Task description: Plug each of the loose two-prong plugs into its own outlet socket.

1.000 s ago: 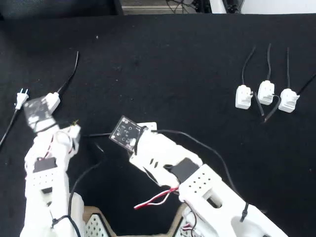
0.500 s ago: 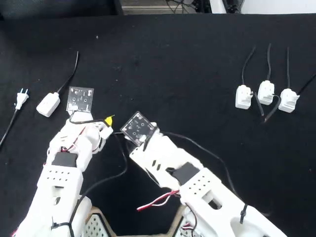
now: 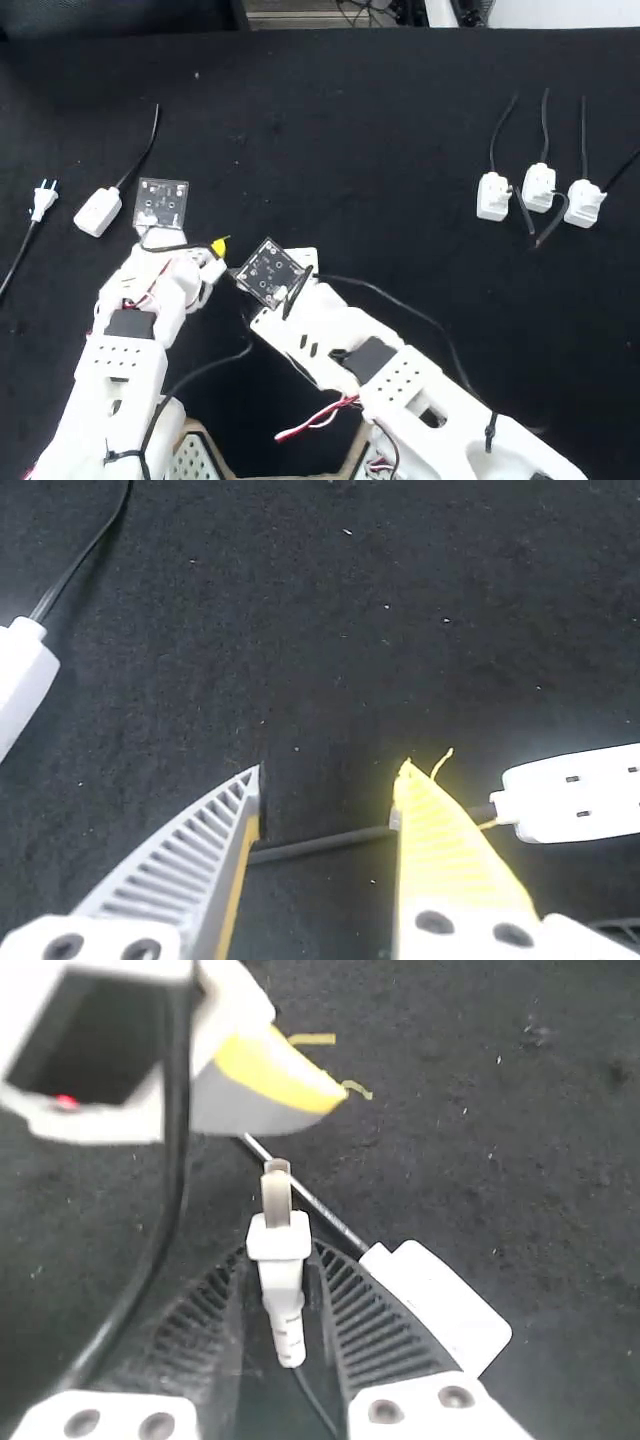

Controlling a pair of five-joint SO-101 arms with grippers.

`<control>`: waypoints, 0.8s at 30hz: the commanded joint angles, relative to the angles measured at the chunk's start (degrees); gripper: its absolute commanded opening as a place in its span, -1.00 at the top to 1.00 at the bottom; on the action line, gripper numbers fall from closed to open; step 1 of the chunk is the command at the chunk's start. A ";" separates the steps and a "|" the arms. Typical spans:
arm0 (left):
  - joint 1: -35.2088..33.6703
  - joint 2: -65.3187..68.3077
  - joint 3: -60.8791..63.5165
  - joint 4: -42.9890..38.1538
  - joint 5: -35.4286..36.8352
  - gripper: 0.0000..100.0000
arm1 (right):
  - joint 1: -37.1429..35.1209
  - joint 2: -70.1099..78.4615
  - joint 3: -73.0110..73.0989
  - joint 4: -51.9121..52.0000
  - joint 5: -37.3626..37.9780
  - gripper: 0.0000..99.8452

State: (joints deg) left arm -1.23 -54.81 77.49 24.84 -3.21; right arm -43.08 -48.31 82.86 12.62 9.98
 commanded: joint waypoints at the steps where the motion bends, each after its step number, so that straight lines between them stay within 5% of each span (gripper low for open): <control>1: -1.01 -1.23 -1.10 -0.53 4.13 0.57 | -0.97 4.00 -2.77 -1.76 -0.53 0.98; 10: 1.19 -15.56 7.43 -0.88 5.27 0.57 | -3.87 14.64 -9.45 -1.85 -0.53 0.98; 24: 1.63 -39.82 20.09 1.49 4.75 0.57 | -3.96 8.92 -8.66 -1.58 -6.86 0.98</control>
State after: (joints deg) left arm -0.44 -92.26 96.22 24.92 1.36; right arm -46.33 -35.38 76.70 12.53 3.65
